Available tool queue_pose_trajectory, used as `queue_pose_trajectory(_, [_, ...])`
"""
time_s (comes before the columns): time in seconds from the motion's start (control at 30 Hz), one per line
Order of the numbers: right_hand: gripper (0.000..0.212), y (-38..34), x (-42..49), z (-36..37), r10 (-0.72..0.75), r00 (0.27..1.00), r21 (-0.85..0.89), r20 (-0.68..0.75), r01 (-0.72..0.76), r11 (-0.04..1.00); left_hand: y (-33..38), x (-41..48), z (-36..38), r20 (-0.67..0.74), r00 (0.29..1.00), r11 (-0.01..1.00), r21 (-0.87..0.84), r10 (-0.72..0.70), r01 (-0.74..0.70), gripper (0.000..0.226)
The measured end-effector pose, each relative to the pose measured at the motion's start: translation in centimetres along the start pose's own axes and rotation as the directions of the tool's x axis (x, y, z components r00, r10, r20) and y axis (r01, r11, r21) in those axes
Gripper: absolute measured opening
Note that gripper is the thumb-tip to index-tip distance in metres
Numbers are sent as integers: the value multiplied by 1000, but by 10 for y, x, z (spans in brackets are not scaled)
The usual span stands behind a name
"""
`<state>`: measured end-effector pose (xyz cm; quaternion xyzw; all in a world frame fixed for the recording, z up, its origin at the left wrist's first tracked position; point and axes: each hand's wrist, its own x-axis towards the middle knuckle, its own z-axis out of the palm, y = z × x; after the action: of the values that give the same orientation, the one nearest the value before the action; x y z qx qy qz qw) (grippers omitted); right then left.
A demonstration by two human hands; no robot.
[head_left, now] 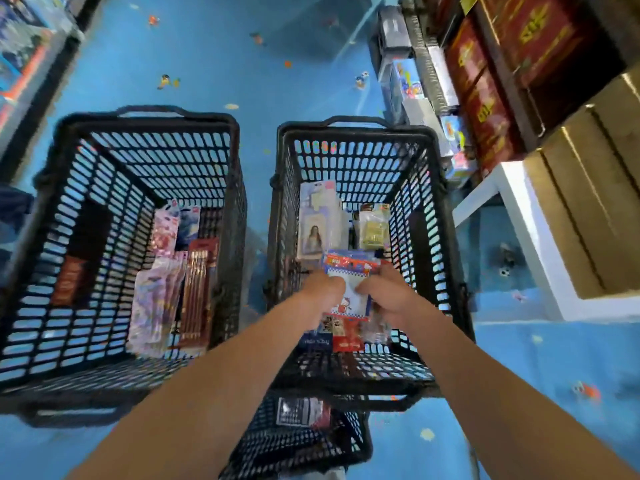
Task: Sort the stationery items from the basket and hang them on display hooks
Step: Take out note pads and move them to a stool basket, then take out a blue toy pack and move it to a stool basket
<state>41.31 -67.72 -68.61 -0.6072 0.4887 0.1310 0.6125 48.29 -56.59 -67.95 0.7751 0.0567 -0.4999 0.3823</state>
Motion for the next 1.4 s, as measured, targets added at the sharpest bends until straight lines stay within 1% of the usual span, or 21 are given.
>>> queue_pose_trajectory(0.1, [47, 30, 34, 10, 73, 995, -115, 63, -65, 991, -21, 19, 14, -64, 997, 998, 47, -44, 47, 18])
queue_pose_trajectory(0.2, [54, 50, 56, 21, 131, 983, -115, 130, -116, 987, -40, 38, 25, -71, 993, 992, 86, -89, 95, 17])
queue_pose_trajectory(0.23, [51, 55, 61, 23, 133, 983, -150, 129, -114, 982, -44, 41, 27, -81, 992, 986, 125, -96, 105, 15])
queue_pose_trajectory(0.27, [40, 59, 66, 25, 132, 984, -198, 121, -106, 974, -47, 44, 27, -92, 990, 980, 158, -107, 120, 14])
queue_pose_trajectory(0.3, [22, 62, 70, 27, 141, 983, -250, 114, -109, 962, -49, 47, 27, -99, 988, 971, 194, -119, 136, 17])
queue_pose_trajectory(0.33, [7, 64, 70, 27, 151, 983, -303, 106, -112, 946, -52, 50, 26, -114, 986, 960, 238, -122, 146, 27])
queue_pose_trajectory(0.4, [9, 70, 75, 27, 137, 987, -381, 85, -95, 920, -57, 55, 27, -158, 980, 921, 349, -123, 172, 42])
queue_pose_trajectory(0.47, [30, 75, 75, 26, 99, 994, -397, 52, -70, 915, -60, 57, 26, -177, 978, 893, 414, -111, 176, 43])
queue_pose_trajectory(0.5, [34, 76, 74, 27, 85, 995, -405, 42, -61, 912, -60, 56, 25, -192, 977, 880, 443, -95, 172, 39])
queue_pose_trajectory(0.63, [31, 71, 65, 25, 89, 996, -470, 24, -68, 880, -65, 56, 23, -193, 979, 869, 472, -62, 148, 30])
queue_pose_trajectory(0.73, [28, 67, 57, 21, 109, 994, -475, 25, -84, 876, -64, 50, 23, -168, 985, 886, 450, -33, 107, 32])
queue_pose_trajectory(0.83, [10, 59, 45, 16, 97, 995, -471, -32, -101, 876, -57, 35, 21, -180, 983, 899, 434, 22, 60, 30])
queue_pose_trajectory(0.87, [12, 57, 40, 15, 86, 995, -477, -50, -100, 873, -54, 30, 19, -178, 983, 898, 438, 39, 44, 29])
queue_pose_trajectory(0.97, [17, 47, 14, 11, 1, 998, -461, -63, -30, 887, -49, 9, 10, -169, 976, 899, 434, 137, -51, 10])
queue_pose_trajectory(1.03, [27, 41, -9, 10, -114, 992, -429, -60, 77, 900, -46, -9, 3, -186, 960, 890, 443, 208, -107, 16])
queue_pose_trajectory(1.13, [26, 32, -51, 10, -307, 947, -403, -93, 246, 881, -43, -48, -12, -203, 921, 886, 402, 333, -231, 14])
queue_pose_trajectory(1.17, [30, 30, -67, 10, -348, 931, -402, -107, 280, 872, -43, -62, -18, -199, 904, 875, 395, 379, -280, 13])
queue_pose_trajectory(1.27, [48, 27, -116, 12, -444, 882, -399, -161, 353, 846, -49, -104, -35, -163, 850, 843, 312, 501, -438, 29])
queue_pose_trajectory(1.33, [39, 32, -154, 19, -541, 817, -387, -196, 443, 809, -59, -140, -49, -113, 819, 812, 264, 562, -521, 16])
queue_pose_trajectory(1.37, [31, 36, -173, 25, -587, 782, -395, -207, 482, 782, -65, -156, -56, -50, 828, 813, 235, 558, -533, 9])
queue_pose_trajectory(1.4, [25, 42, -191, 32, -628, 750, -414, -207, 515, 751, -73, -169, -64, 43, 854, 828, 221, 519, -515, 10])
